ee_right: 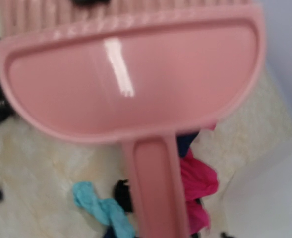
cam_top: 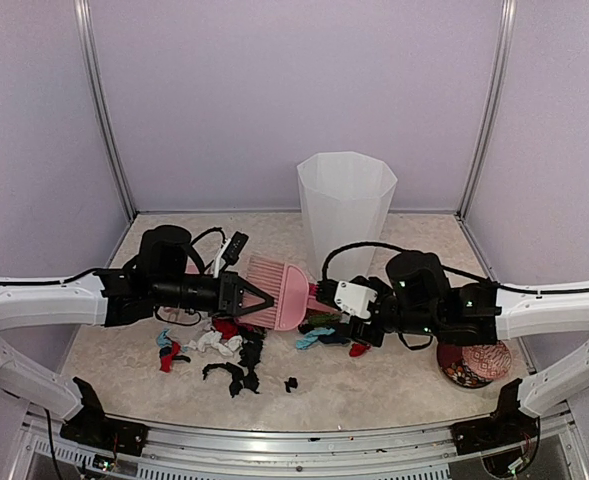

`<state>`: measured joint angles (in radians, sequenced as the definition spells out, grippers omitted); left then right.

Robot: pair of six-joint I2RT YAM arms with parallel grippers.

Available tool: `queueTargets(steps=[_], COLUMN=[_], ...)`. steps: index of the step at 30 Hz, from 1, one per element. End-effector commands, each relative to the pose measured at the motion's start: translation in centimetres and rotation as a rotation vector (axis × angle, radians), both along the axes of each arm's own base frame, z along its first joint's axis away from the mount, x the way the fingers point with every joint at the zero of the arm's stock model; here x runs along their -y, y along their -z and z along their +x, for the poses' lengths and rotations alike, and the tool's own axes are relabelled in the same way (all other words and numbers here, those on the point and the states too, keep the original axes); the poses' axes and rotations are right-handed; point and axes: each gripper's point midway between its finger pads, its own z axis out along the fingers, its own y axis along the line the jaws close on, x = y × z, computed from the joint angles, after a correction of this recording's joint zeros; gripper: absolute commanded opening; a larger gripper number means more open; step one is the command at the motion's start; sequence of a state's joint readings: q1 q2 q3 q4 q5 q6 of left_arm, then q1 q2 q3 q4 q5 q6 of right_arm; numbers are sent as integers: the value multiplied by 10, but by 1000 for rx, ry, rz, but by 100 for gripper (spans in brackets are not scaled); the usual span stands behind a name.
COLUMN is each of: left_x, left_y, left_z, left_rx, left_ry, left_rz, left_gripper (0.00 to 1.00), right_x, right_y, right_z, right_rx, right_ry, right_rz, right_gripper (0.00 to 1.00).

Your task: Sweep away the paper scraps from the table

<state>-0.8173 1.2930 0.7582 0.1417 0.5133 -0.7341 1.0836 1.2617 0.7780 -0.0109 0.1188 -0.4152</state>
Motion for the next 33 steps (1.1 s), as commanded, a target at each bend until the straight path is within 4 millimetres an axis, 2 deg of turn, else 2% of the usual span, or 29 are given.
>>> queueTargets(steps=[1,9,18,27,33], left_x=[-11,-25,-34,-36,-34], left_y=[-22,-35,-70,-96,-108], left_z=[5,3,-12,-31,-38], left_rx=[90,195,318,406,448], left_ry=[-24,-30,-14,19,28], left_rz=[-54,-94,-253,-386,-425], left_gripper=[0,0,0,0,0], right_x=[7,26,27,12,-3], right_y=[-20,-46,-77,-122,-137], right_z=[8,15,1,-19,-19], right_rx=[-63,-232,-485,-682,-768], right_ry=[68,107,-29,-255,-339], right_rz=[90,305,600,868,932], right_gripper=[69,76,82,80,77])
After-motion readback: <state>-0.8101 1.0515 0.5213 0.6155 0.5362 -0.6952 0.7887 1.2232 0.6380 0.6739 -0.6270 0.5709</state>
